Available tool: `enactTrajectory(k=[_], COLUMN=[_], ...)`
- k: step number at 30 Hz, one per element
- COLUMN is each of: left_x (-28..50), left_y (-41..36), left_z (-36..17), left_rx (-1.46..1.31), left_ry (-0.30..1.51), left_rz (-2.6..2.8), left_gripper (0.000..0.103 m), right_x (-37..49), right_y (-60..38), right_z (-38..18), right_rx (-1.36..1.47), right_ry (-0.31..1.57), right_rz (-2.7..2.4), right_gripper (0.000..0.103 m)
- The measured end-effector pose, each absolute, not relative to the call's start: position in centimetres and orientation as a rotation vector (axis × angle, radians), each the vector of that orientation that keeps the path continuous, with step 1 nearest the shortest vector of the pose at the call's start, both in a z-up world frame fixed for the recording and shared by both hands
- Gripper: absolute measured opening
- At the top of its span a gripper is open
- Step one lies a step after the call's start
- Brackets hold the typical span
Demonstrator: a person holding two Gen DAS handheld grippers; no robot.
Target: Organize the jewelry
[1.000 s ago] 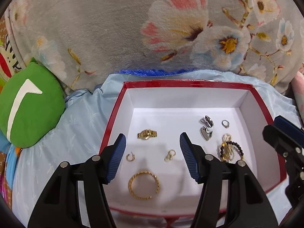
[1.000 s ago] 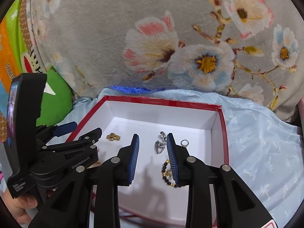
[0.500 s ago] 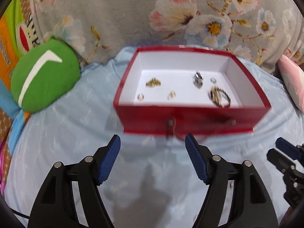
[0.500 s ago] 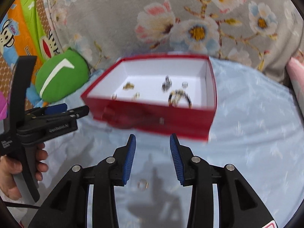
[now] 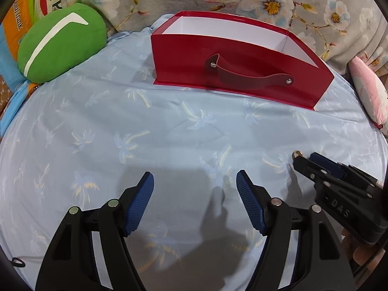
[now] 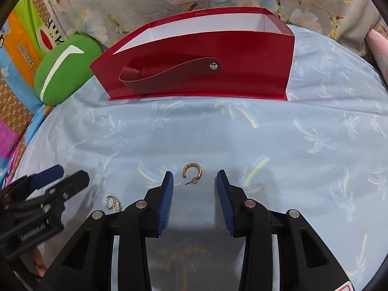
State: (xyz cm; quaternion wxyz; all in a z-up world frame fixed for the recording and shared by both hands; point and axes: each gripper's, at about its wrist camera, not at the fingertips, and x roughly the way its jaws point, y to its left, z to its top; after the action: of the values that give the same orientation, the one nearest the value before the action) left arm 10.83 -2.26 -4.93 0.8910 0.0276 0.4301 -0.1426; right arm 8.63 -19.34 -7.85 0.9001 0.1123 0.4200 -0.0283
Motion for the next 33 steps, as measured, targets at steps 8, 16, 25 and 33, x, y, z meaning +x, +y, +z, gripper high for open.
enactTrajectory(k=[8, 16, 25, 33], left_x=[9.4, 8.7, 8.8, 8.6], left_y=[-2.9, -3.4, -6.5, -6.4], left_z=[-6.2, -6.1, -6.5, -6.4], left_rx=[0.039, 0.041, 0.109, 0.095], left_ry=[0.939, 0.938, 0.913, 0.901], left_rz=[-0.335, -0.369, -0.385, -0.418], left_gripper=[0.068, 0.068, 0.060, 0.020], right_x=[9.3, 7.0, 3.0, 1.9], right_y=[-18.6, -20.0, -22.3, -22.3], right_z=[-7.9, -7.1, -6.2, -5.7], right_rx=[0.162, 0.222, 0.256, 0.285], right_ry=[0.879, 0.842, 0.808, 0.789], right_rz=[-0.107, -0.134, -0.197, -0.181], right_gripper=[0.016, 0.015, 0.015, 0.015])
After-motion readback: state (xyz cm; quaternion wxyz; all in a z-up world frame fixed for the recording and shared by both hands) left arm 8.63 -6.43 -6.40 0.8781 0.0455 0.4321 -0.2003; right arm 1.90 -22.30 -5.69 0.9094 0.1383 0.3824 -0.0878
